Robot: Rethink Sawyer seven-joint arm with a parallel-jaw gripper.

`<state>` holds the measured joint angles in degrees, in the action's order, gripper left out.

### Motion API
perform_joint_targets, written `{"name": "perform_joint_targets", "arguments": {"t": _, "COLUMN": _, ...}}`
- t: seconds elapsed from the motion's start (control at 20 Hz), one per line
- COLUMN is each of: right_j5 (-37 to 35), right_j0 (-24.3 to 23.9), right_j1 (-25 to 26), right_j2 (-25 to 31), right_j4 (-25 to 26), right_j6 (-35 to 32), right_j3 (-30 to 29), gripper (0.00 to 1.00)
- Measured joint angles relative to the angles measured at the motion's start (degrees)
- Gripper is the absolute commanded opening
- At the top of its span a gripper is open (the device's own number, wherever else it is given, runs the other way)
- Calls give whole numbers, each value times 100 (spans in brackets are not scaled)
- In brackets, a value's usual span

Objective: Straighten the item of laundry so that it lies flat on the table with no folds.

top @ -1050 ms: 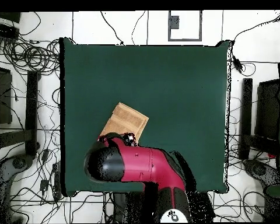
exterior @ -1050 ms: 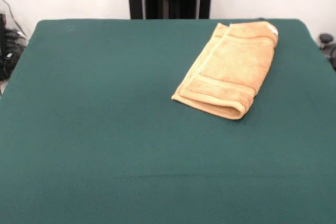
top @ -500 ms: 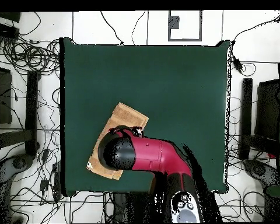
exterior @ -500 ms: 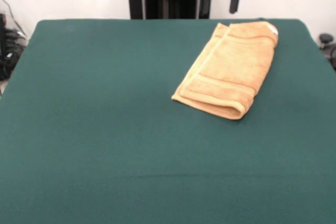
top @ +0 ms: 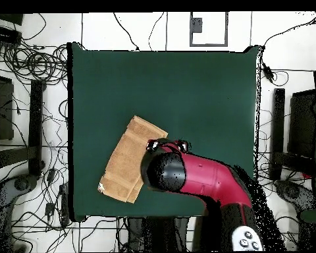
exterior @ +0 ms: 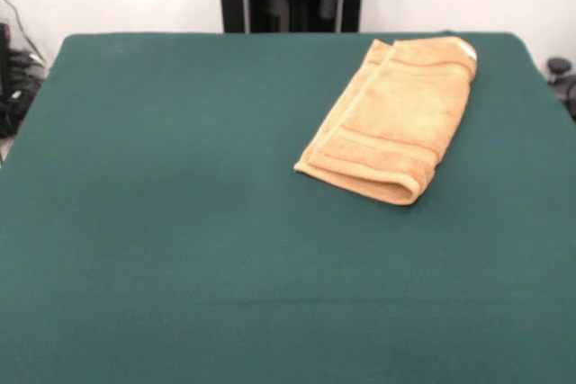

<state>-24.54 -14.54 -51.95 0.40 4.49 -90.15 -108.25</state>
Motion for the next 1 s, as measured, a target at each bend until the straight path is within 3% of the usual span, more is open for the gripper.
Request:
{"name": "perform_joint_targets", "arguments": {"t": 0.45, "right_j5": -1, "right_j0": -741, "right_j1": 45, "right_j2": 400, "right_j4": 577, "right_j6": 0, "right_j3": 100, "gripper": 100}}
{"name": "perform_joint_targets", "arguments": {"t": 1.0, "right_j5": 67, "right_j0": -1375, "right_j1": 406, "right_j2": 1415, "right_j4": 705, "right_j6": 0, "right_j3": 101, "gripper": 100}}
